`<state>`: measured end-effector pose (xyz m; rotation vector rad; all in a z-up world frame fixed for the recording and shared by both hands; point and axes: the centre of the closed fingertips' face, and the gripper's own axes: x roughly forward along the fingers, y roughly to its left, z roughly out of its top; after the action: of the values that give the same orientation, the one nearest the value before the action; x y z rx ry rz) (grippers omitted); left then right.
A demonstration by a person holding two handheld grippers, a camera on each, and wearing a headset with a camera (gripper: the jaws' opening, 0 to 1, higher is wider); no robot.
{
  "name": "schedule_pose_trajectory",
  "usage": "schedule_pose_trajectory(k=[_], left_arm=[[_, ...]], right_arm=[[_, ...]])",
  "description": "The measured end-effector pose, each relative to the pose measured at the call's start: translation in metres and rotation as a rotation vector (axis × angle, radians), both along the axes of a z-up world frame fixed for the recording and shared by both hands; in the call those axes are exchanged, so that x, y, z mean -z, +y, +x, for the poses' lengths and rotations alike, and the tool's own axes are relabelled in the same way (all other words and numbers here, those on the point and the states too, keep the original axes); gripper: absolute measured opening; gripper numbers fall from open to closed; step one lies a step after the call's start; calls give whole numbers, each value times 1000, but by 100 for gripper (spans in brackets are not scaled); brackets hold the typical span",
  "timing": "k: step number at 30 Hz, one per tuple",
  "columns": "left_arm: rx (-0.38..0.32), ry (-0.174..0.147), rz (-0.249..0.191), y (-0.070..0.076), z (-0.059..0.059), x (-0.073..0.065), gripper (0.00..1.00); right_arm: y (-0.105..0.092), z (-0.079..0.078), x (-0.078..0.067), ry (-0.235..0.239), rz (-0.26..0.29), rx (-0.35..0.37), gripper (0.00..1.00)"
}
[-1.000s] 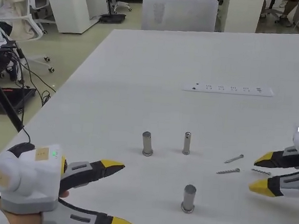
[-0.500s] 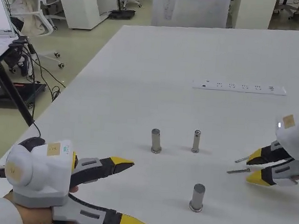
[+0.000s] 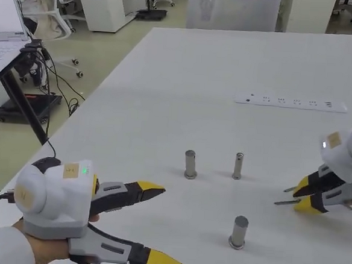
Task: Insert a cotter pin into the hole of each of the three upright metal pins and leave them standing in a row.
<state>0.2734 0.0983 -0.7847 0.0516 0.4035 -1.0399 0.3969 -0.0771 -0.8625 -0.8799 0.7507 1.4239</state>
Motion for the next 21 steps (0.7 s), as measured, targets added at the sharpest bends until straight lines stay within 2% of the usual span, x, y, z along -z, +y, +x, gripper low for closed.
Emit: schedule_pose_trajectory(k=[8, 21], left_arm=[[-1, 1, 4, 1, -1, 1, 81], [-2, -1, 2, 1, 0, 1, 80]], right_arm=[[1, -2, 0, 22, 1, -9, 13], [-1, -6, 0, 16, -17, -14, 6]])
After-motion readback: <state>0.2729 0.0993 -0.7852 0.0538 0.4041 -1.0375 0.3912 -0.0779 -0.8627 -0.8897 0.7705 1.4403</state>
